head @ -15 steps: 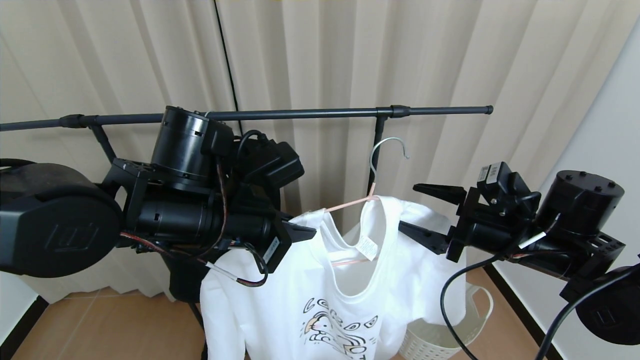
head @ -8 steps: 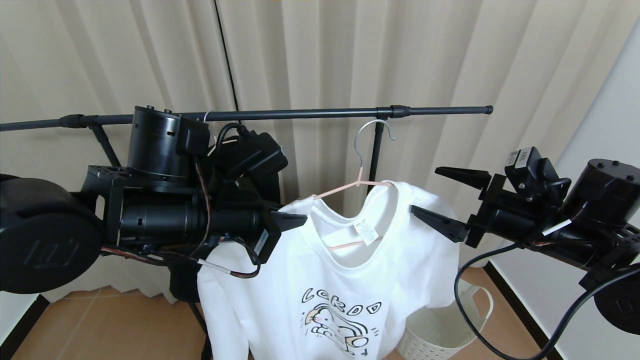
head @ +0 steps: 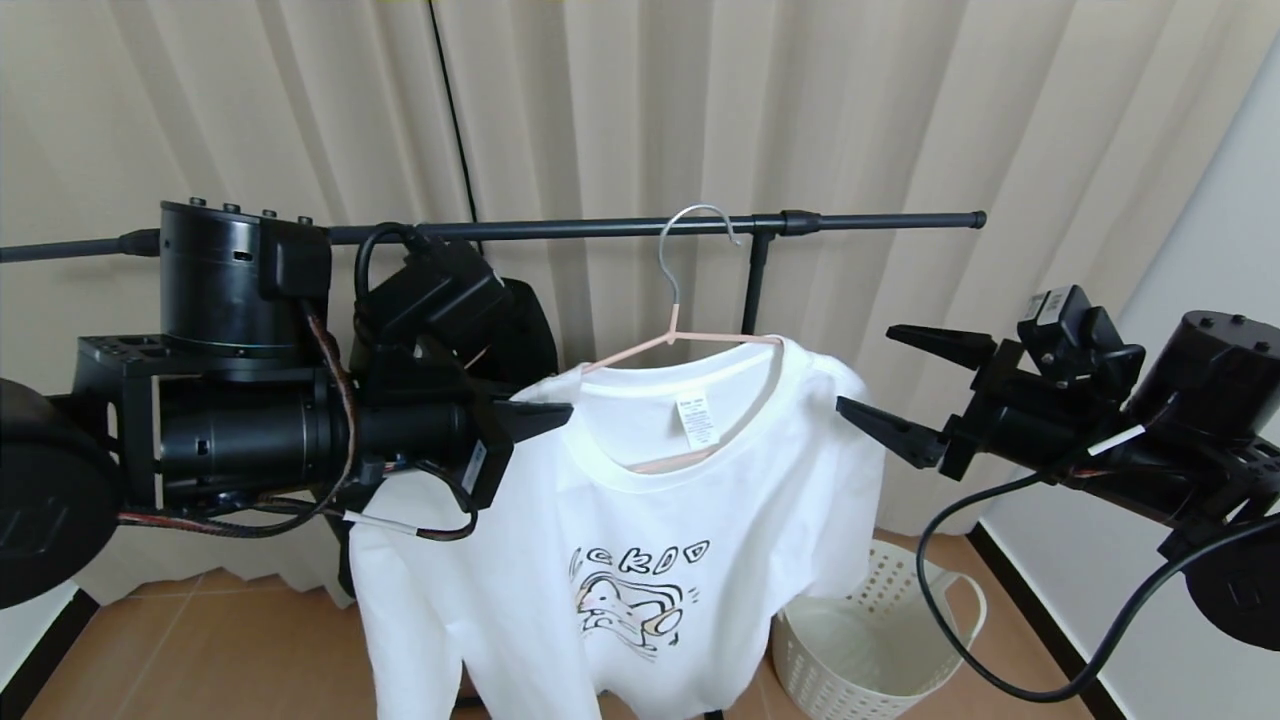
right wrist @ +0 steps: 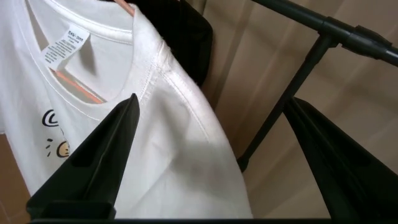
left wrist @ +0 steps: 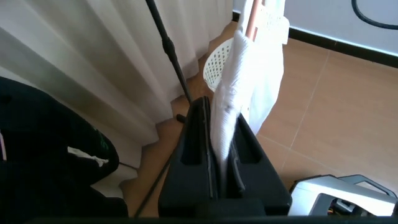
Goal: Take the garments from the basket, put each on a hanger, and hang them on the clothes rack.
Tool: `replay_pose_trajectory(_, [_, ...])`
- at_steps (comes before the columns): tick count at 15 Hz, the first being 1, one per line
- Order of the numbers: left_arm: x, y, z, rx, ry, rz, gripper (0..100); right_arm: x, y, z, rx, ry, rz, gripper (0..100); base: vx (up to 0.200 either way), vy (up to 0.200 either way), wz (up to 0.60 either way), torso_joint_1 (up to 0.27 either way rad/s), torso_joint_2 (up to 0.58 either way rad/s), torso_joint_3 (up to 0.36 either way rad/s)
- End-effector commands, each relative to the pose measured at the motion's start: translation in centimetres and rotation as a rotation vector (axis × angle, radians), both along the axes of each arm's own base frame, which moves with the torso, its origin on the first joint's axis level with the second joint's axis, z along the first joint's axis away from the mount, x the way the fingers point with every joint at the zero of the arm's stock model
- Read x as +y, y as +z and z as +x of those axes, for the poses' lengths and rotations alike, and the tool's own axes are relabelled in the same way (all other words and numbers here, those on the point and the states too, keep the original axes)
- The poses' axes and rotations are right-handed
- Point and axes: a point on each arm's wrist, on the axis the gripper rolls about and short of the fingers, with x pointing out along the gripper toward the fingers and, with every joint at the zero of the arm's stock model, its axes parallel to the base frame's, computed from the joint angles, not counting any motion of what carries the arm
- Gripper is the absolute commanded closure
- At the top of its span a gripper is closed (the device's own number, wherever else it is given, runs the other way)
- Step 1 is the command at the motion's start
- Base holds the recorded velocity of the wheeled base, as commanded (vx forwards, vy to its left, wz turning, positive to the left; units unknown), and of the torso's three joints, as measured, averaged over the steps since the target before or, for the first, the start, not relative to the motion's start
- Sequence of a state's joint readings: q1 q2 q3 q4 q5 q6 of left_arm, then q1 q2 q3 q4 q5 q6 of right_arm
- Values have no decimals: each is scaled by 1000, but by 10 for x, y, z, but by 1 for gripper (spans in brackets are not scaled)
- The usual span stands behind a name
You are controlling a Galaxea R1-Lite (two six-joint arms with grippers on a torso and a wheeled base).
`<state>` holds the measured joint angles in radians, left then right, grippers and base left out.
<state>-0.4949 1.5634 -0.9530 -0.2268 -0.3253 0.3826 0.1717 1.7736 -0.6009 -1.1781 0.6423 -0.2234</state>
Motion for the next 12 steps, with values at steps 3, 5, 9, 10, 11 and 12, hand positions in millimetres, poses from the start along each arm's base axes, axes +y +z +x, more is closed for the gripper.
replay_pose_trajectory(3, [10, 11, -11, -36, 15, -18, 100, -1, -15, 13, 42, -10, -9, 0, 0, 0, 0, 0, 0, 0])
replay_pose_trajectory(5, [14, 13, -11, -43, 27, -21, 100, -1, -21, 17, 48, -11, -25, 0, 0, 0, 0, 0, 0, 0])
replay_pose_trajectory(9, [20, 20, -14, -67, 43, -35, 100, 1, -38, 25, 64, -9, -67, 0, 0, 0, 0, 0, 0, 0])
replay_pose_trajectory(10, [20, 20, -14, -68, 44, -35, 100, 1, -39, 26, 65, -9, -67, 0, 0, 0, 0, 0, 0, 0])
replay_pose_trajectory(11, [22, 21, -16, -72, 47, -37, 100, 1, -43, 29, 74, -8, -71, 0, 0, 0, 0, 0, 0, 0])
replay_pose_trajectory(12, [22, 21, -16, -71, 47, -37, 100, 2, -45, 31, 80, -8, -72, 0, 0, 0, 0, 0, 0, 0])
